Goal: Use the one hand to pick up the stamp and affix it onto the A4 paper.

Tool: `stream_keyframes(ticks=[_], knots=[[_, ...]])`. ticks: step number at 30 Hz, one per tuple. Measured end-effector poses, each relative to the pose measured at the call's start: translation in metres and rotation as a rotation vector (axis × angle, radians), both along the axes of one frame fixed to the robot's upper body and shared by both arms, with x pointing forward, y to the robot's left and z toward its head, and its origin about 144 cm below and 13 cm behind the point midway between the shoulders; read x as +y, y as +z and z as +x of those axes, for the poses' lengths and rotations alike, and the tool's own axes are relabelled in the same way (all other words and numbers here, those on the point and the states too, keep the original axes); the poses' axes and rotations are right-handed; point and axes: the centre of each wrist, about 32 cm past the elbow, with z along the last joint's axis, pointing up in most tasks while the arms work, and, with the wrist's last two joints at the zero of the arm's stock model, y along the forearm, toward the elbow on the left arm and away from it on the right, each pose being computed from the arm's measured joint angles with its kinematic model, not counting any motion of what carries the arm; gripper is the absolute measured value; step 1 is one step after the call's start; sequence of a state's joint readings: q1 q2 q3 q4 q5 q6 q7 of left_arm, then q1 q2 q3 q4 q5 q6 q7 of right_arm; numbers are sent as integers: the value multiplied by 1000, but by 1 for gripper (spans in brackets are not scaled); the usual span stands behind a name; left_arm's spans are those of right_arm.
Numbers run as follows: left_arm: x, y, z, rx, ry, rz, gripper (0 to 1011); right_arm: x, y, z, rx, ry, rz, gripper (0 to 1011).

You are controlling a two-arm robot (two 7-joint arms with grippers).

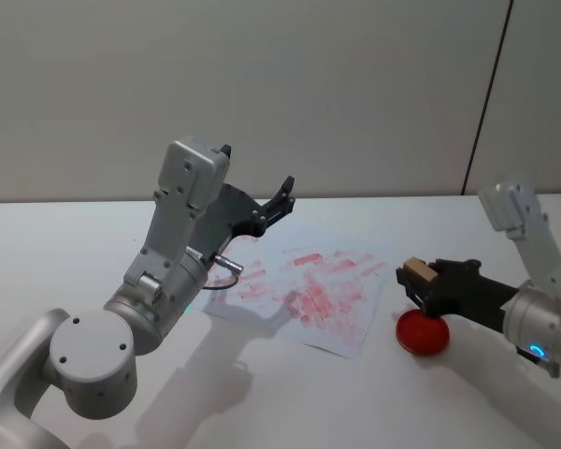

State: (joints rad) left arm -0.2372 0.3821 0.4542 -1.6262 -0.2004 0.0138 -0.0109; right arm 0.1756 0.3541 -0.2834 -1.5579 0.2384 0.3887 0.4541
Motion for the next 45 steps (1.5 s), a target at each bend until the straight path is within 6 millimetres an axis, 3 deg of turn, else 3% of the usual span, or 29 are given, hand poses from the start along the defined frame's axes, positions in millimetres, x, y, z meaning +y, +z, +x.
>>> stream_keyframes(ticks=[25,45], knots=[[0,0,0,0,0,0,1002,-17,-18,-15,57,1,-72,238],[0,0,0,0,0,0,1001,-19,-22,-17,67,3,-86,872]])
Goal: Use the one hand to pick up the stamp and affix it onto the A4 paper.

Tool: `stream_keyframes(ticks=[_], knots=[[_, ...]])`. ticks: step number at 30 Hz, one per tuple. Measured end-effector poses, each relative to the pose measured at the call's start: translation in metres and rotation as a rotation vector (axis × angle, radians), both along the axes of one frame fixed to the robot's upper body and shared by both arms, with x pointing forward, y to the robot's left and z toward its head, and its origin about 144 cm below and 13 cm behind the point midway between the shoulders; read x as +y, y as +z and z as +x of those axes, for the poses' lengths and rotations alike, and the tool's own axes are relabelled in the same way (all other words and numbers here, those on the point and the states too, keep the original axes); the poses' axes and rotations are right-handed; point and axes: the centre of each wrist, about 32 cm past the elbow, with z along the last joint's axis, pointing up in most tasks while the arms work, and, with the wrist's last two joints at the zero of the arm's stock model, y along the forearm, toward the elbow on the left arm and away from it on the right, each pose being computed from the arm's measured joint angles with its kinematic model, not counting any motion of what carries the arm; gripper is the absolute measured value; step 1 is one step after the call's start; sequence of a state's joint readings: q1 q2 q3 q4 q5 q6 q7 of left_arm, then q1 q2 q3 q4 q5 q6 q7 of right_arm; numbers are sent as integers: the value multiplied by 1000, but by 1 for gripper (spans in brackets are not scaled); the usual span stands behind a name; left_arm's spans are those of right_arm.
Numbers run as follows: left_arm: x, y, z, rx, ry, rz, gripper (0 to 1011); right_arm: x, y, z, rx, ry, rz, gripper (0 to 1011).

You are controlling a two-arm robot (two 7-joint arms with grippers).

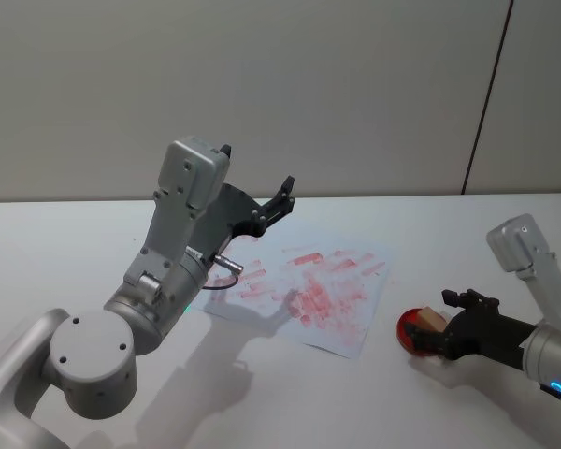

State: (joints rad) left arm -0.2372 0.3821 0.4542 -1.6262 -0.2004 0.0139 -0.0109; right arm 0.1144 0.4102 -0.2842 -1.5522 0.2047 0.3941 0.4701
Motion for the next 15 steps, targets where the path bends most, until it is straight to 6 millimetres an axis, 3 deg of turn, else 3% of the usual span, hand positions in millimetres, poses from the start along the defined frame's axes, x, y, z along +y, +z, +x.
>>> stream_keyframes(ticks=[6,15], knots=[[0,0,0,0,0,0,1001,0,0,0,1,0,-1,1001],[0,0,0,0,0,0,1002,0,-1,0,1,0,-3,1001]])
